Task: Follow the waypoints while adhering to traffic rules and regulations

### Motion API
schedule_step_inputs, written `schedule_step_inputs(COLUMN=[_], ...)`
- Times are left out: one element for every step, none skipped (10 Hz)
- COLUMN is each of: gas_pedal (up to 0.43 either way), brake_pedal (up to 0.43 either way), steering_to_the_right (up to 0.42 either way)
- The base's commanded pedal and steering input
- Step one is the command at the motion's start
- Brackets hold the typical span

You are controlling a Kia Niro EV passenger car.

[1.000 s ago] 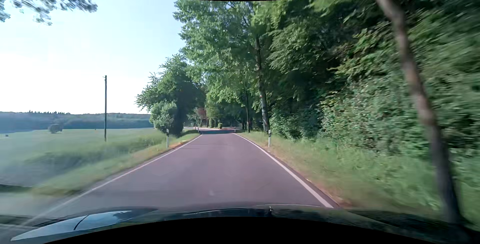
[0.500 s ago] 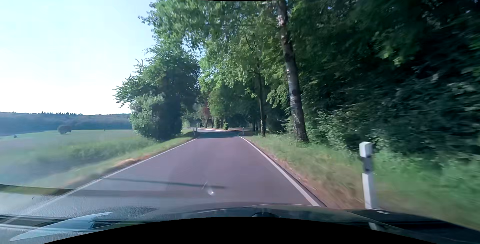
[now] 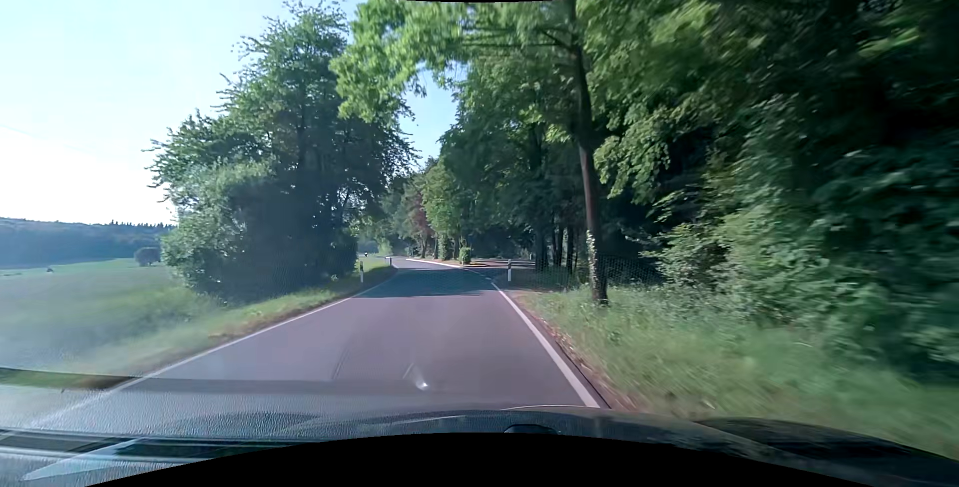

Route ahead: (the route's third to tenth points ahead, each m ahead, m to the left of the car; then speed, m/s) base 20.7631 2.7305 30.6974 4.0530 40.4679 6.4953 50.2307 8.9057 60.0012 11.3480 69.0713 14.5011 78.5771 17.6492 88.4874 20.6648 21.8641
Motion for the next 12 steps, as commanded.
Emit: schedule_step_inputs(gas_pedal=[0.228,0.228,0.228,0.228,0.228,0.228,0.228,0.228,0.228,0.228,0.228,0.228], brake_pedal=[0.0,0.0,0.0,0.0,0.0,0.0,0.0,0.0,0.0,0.0,0.0,0.0], steering_to_the_right=[-0.029,-0.028,-0.028,-0.028,-0.028,-0.028,-0.03,-0.031,-0.031,-0.03,-0.031,-0.03])
